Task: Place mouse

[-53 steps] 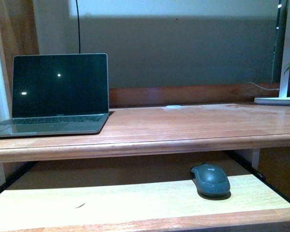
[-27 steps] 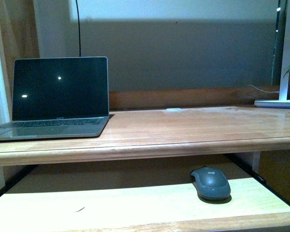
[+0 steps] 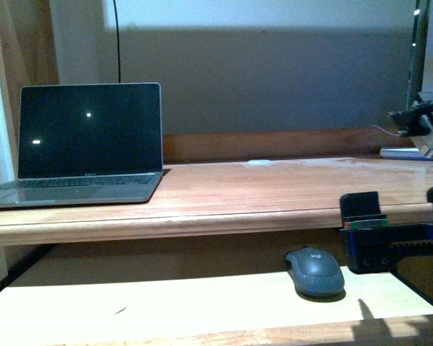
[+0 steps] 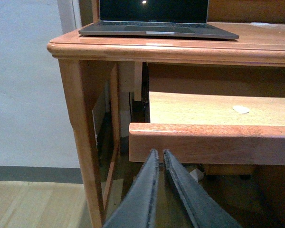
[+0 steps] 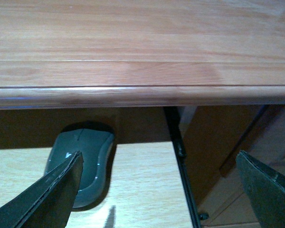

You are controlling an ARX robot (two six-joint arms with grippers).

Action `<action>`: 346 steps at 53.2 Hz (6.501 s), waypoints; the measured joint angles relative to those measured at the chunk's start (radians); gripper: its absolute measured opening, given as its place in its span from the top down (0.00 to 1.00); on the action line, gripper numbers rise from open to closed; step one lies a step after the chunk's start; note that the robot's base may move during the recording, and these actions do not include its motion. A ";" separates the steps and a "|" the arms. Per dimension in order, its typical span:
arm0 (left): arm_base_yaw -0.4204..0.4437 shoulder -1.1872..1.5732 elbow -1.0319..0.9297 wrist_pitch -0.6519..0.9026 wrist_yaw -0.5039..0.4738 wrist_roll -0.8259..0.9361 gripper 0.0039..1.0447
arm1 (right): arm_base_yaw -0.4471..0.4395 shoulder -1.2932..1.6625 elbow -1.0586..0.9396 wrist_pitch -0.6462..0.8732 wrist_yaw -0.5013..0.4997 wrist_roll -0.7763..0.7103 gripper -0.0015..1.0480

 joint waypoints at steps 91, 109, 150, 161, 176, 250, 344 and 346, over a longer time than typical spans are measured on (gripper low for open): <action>0.000 0.000 0.000 0.000 0.000 0.002 0.07 | 0.071 0.420 0.450 -0.393 0.087 0.084 0.45; 0.000 0.000 0.000 0.000 0.000 0.002 0.07 | 0.013 0.076 0.246 -0.416 0.021 0.092 0.46; 0.000 0.000 0.000 0.000 0.000 0.002 0.07 | 0.159 0.684 1.172 -0.634 0.146 0.118 0.46; 0.000 0.000 0.000 0.000 0.000 0.002 0.07 | 0.156 0.840 1.382 -0.722 0.164 0.124 0.46; 0.000 0.000 0.000 0.000 0.000 0.002 0.07 | 0.177 0.893 1.408 -0.701 0.152 0.169 0.27; 0.000 0.000 0.000 0.000 0.000 0.002 0.07 | -0.234 -0.177 -0.396 0.135 -1.003 -0.269 0.07; 0.000 0.000 0.000 0.000 0.002 0.002 0.07 | -0.095 0.161 0.006 0.215 -0.391 0.084 0.07; 0.000 0.000 0.000 0.000 0.002 0.002 0.07 | -0.128 0.100 -0.045 0.202 -0.390 0.113 0.07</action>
